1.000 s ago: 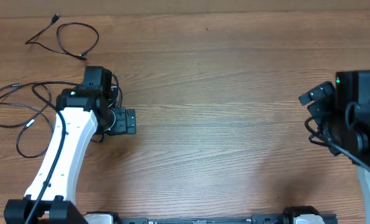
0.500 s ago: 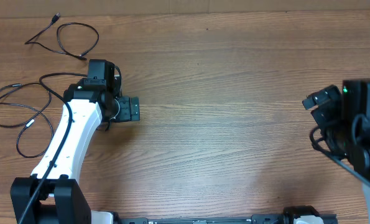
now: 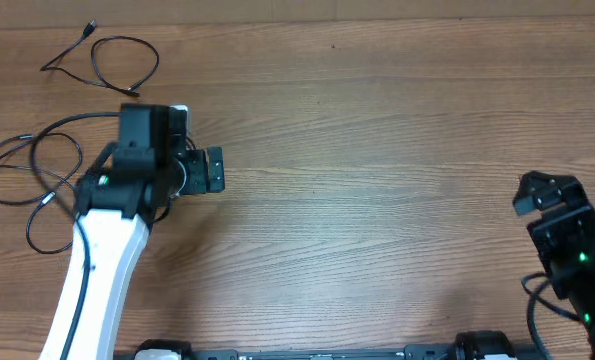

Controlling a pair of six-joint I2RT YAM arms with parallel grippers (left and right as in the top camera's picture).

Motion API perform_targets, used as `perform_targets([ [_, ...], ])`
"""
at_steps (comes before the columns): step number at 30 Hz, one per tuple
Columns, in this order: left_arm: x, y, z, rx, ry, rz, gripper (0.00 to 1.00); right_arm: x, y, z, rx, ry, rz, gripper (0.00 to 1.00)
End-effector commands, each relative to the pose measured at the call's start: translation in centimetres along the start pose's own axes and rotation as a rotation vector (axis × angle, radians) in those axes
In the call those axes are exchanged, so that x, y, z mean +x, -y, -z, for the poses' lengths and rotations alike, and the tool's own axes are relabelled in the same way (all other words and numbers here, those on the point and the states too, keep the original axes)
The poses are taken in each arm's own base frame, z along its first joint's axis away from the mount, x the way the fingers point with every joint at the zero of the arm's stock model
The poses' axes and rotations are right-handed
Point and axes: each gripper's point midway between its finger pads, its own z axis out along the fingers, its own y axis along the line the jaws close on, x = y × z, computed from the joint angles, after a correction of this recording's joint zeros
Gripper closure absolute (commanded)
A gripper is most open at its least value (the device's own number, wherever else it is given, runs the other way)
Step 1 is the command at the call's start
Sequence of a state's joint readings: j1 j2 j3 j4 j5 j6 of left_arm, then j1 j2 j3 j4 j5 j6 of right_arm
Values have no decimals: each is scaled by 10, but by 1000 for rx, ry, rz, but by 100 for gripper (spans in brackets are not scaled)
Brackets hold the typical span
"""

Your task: Untangle cables

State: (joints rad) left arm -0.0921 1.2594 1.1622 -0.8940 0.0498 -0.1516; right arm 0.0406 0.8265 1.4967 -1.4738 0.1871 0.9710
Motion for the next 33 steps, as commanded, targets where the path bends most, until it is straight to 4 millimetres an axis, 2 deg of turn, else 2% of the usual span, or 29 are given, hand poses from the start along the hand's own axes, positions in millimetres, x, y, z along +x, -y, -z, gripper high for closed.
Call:
perform_targets([
  [1, -4, 6, 26, 28, 72, -5, 1, -2, 5, 18, -57, 39, -18, 0],
  [7, -3, 11, 62, 59, 161, -12, 1, -1, 16, 46, -150, 94, -36, 0],
  [10, 1, 11, 80, 62, 203, -14, 0, 4, 26, 52, -172, 107, -41, 0],
  [17, 8, 9, 135, 73, 374, -25, 0, 30, 64, 35, -153, 96, -37, 0],
  [21, 18, 8, 161, 77, 449, -26, 1, 42, 84, 30, -161, 100, -38, 0],
  [28, 34, 7, 191, 100, 538, -2, 0, 62, 119, 33, -135, 94, -40, 0],
  [33, 42, 6, 200, 104, 564, -3, 1, 73, 140, 38, -119, 90, -41, 0],
])
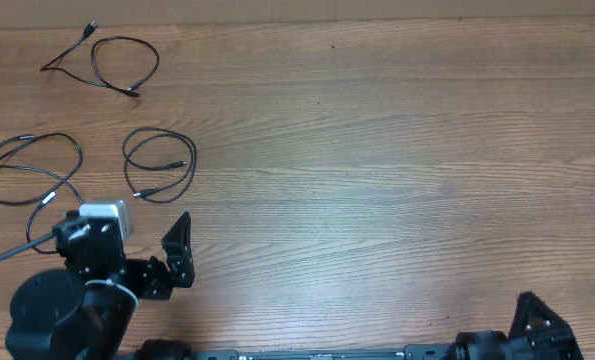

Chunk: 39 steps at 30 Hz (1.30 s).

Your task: Untangle cables

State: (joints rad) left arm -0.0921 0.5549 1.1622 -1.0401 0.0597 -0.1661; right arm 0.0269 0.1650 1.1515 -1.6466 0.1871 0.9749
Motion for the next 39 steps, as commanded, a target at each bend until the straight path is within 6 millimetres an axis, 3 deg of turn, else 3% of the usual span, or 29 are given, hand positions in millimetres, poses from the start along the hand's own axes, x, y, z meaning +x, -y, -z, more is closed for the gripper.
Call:
perform_targets([
  [1, 2, 0, 8, 2, 12, 14, 1, 4, 9, 3, -1, 9, -4, 0],
  [18, 24, -3, 13, -13, -63, 29, 0, 9, 22, 17, -88, 58, -19, 0],
  [30, 27, -4, 50, 1, 61, 46, 1, 9, 22, 17, -88, 57, -19, 0],
  [39, 31, -8, 54, -22, 62, 58, 0, 9, 22, 17, -88, 57, -19, 0],
])
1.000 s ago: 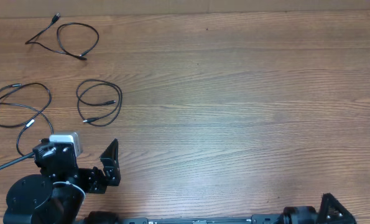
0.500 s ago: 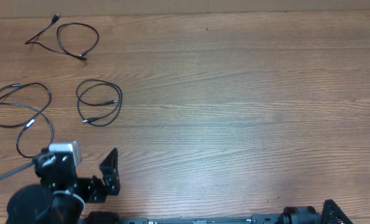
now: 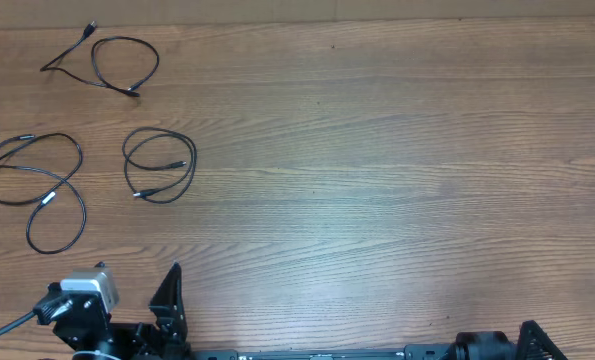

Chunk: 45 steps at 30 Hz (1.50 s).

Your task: Untangle cables

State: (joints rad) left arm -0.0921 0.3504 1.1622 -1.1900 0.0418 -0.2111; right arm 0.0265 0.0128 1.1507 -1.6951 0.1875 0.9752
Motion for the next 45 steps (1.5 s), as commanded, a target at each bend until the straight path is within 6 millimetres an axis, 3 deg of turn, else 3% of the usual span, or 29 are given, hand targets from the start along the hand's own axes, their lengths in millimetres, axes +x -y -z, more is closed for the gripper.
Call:
perform_targets([
  [1, 1, -3, 2, -14, 2, 17, 0, 0, 1, 0, -1, 6, -1, 0],
  [4, 4, -4, 2, -17, -8, 23, 0, -6, -6, 0, -29, 35, -40, 0],
  [11, 2, -3, 2, -16, 0, 23, 1, -42, -54, -6, -201, 191, -32, 0],
  [19, 2, -3, 2, -16, -1, 22, 1, -49, -85, -60, -282, 239, -51, 0],
  [26, 2, -3, 2, -16, -1, 22, 0, -37, -84, -125, -289, 247, -53, 0],
  [32, 2, -3, 2, -16, -1, 22, 0, -26, -74, -165, -290, 258, -56, 0],
  [38, 2, -3, 2, -16, 0, 22, 1, -15, -59, -193, -267, 268, -50, 0],
  [45, 2, -3, 2, -16, -1, 22, 0, -13, -53, -211, -276, 331, 51, 0],
])
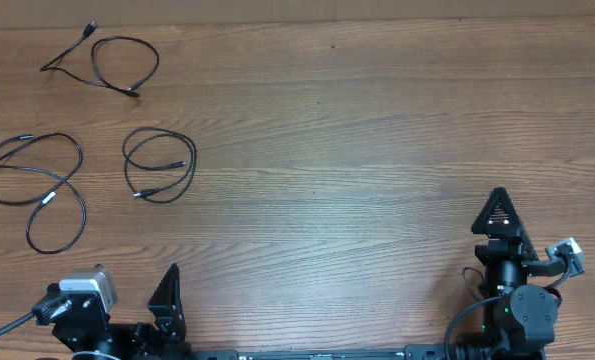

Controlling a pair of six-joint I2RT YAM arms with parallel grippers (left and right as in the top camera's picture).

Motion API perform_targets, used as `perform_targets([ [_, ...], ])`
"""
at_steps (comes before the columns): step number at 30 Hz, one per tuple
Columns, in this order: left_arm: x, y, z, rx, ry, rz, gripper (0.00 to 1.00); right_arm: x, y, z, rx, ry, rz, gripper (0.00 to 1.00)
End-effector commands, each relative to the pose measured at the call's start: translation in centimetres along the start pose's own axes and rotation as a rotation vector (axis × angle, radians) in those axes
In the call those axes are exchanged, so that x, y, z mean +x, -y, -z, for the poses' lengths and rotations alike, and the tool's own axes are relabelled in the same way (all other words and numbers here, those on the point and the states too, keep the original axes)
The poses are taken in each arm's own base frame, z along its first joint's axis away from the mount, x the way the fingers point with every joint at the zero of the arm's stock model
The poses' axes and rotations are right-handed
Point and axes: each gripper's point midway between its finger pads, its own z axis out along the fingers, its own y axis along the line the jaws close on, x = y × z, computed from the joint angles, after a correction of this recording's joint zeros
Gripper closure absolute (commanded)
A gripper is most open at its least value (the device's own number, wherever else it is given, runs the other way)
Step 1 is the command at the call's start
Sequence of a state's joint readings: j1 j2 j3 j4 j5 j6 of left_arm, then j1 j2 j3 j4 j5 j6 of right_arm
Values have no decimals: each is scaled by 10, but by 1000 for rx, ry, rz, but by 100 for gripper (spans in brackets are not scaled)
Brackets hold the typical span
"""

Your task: Untangle cables

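Note:
Three black cables lie apart from one another on the left of the wooden table: one at the far left corner point(107, 62), a long looped one at the left edge point(37, 190), and a small coil point(160, 165) beside it. None of them touches another. My left gripper point(167, 285) is drawn back to the near left edge, its fingers together in a point and holding nothing. My right gripper point(497, 205) stands at the near right, far from the cables, fingertips meeting and empty.
The arm bases and a black rail point(317, 354) run along the near edge. The brown wooden table point(357, 150) stretches from the cables to the right side.
The right arm has come up into view at the near right, its gripper now pointing over the table. The left arm and the three cables have not moved.
At first the left arm reached over the small coil's spot, with the right gripper at the right edge. Then the left arm had drawn back, showing the coil lying apart, and the right arm was nearly out of view. The left arm reached the near edge; now the right shows again.

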State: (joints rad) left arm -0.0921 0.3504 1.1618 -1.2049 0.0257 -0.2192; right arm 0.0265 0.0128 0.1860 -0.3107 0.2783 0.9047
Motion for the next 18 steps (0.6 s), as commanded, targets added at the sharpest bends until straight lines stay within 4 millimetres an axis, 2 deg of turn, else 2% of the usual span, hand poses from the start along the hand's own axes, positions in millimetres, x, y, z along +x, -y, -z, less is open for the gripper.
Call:
perform_targets([
  [1, -1, 0, 2, 3, 11, 14, 0, 2, 11, -4, 15, 26, 80, 0],
  [13, -1, 0, 2, 1, 9, 13, 0, 16, 29, -10, 51, 1, 144, 0],
  [18, 0, 0, 2, 1, 5, 10, 0, 16, 30, -10, 51, 1, 165, 0],
])
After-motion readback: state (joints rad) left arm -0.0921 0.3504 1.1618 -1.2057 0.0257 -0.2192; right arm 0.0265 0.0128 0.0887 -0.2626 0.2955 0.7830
